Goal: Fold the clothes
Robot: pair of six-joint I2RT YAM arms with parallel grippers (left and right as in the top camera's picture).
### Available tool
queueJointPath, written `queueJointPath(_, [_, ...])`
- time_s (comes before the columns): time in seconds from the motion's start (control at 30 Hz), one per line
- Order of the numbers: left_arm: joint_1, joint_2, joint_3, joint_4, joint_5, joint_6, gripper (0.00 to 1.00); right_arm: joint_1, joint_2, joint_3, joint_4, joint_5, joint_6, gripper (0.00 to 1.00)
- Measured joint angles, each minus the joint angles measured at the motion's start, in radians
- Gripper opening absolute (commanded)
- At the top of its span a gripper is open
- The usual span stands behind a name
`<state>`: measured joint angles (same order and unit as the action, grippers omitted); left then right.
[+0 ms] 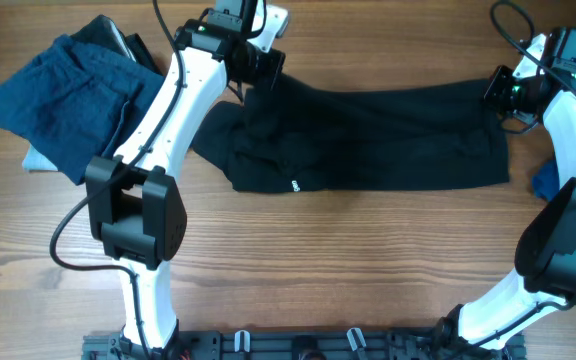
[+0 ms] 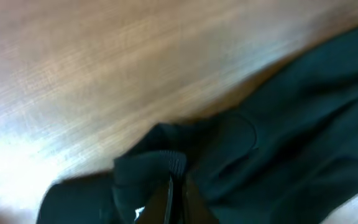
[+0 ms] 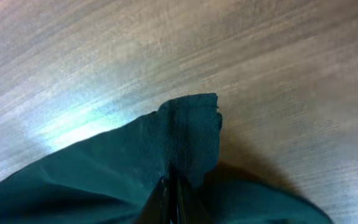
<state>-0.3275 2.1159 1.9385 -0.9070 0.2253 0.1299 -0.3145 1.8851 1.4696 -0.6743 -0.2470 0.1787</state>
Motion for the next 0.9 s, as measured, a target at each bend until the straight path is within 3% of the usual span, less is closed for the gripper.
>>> queueJointPath(0.2, [-0.005,-0.010,0.000,-0.177,-0.008,0.002,0.04,-0.026,-0.053,0.000,-0.096,-0.001,0.020,0.04])
queueJointPath(0.4, [-0.053,-0.070,0.002,-0.387,-0.031,0.027,0.04,-0.085,-0.167,0.005,-0.305,0.040,0.022,0.04])
queueJointPath(0.73, [-0.078,-0.071,-0.107,-0.408,-0.090,0.031,0.06,-0.084,-0.167,-0.095,-0.285,0.119,0.040,0.07])
queueJointPath(0.83, [-0.078,-0.071,-0.138,-0.406,-0.094,0.033,0.18,-0.084,-0.167,-0.121,-0.267,0.134,0.056,0.12])
queueJointPath(0.9, [-0.078,-0.071,-0.151,-0.407,-0.098,0.034,0.35,-0.084,-0.167,-0.139,-0.260,0.148,0.068,0.25])
